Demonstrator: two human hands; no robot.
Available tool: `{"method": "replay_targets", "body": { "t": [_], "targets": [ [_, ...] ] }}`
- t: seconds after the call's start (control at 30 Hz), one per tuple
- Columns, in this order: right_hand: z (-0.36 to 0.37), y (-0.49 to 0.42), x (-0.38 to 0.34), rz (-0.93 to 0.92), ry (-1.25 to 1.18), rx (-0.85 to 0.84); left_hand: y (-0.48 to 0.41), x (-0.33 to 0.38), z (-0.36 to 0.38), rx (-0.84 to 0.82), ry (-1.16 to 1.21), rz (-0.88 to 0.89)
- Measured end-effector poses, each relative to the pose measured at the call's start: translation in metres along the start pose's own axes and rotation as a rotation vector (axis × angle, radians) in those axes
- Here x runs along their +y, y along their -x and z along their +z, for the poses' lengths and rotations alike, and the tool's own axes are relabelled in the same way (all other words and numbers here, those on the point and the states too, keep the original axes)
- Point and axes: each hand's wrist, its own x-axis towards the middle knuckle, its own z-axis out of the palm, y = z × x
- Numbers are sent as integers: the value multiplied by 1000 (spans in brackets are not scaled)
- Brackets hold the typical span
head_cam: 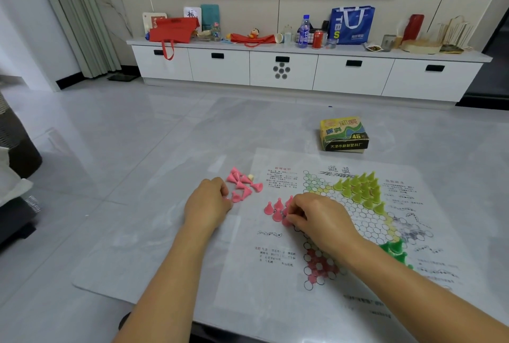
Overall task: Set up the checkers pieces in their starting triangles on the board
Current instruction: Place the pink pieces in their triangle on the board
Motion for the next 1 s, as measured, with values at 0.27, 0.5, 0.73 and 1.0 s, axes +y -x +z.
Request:
{"method": "replay_targets", "body": {
  "t": [0.27,0.5,0.73,1.0],
  "targets": [
    [-10,3,2,-1,-49,49,8,16,-7,58,515,5],
    [-24,-9,-1,-2,-375,108,24,48,-2,-243,1128,33],
    [-25,-14,-4,-35,-619,177,29,59,4,-308,1098,116],
    [-35,-20,19,162,-435,162,21,49,1,-140,997,23]
  ]
}}
